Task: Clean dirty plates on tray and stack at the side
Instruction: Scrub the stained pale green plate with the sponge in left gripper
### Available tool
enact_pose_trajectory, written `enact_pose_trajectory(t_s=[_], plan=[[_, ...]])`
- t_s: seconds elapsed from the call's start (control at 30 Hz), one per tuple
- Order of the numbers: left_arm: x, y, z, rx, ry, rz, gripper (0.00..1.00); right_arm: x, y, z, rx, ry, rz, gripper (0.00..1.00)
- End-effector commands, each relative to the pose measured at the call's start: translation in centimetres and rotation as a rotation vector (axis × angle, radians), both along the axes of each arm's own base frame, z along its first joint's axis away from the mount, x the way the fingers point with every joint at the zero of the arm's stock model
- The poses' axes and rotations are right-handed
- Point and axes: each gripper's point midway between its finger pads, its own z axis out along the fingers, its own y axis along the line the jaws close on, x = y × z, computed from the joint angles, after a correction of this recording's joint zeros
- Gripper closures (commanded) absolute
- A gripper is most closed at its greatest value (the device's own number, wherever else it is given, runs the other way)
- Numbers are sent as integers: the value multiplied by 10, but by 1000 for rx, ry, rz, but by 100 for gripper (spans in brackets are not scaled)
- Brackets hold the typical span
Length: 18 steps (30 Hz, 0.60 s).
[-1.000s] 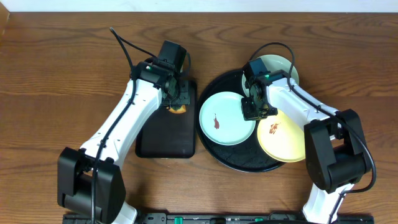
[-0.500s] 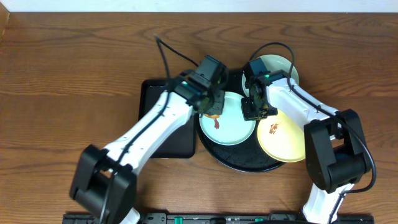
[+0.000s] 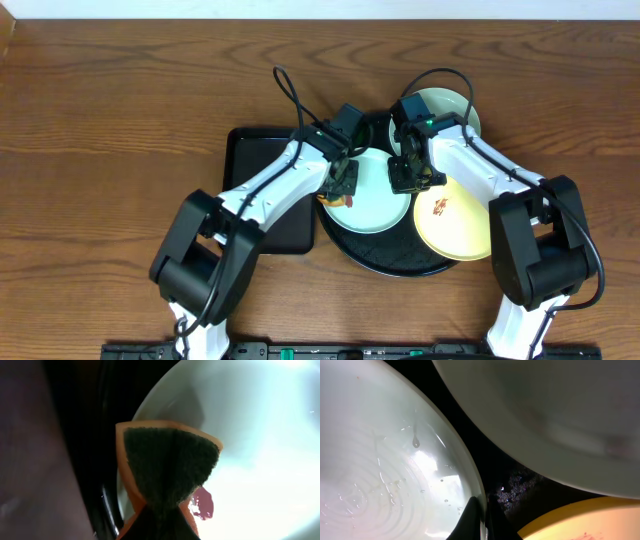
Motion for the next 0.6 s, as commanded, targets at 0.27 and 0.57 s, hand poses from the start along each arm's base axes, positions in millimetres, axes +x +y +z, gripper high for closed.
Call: enact_pose_trajectory(t_s=[0.27, 0.57], plan=[[-5, -9, -39, 7, 61, -12, 92, -6, -3, -7, -23, 20, 11, 99], [-24, -31, -38, -80, 133, -36, 92, -6, -3, -7, -23, 20, 11, 99]])
